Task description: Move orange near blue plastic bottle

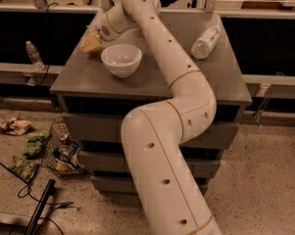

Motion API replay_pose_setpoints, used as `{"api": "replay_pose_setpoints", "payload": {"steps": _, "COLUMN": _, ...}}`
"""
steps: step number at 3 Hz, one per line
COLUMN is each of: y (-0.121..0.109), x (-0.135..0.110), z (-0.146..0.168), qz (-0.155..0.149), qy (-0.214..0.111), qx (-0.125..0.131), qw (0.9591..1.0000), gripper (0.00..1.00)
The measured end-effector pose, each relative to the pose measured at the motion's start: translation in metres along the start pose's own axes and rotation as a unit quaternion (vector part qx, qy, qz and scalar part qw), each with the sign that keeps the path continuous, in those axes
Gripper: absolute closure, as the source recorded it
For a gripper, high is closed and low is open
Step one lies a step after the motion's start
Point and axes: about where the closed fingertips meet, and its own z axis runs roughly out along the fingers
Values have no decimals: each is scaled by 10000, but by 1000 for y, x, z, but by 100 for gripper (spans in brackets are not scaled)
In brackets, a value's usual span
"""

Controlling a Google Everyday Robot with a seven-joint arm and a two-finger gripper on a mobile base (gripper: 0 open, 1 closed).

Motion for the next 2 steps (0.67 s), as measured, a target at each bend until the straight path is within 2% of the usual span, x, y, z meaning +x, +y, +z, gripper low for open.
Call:
{"api": "replay_pose_setpoints", "payload": {"steps": 1, "y": -13, "x": 0, "z": -32, "qz": 72, "qy": -91, "qx": 206, "qw": 9997, "gripper": 93}}
{"api": "replay_pose_setpoints", "payload": {"steps": 2, "y": -35, "x": 0, "z": -87, "qz": 160, "qy": -27, "qx": 720, "qw": 9973, "gripper": 100}}
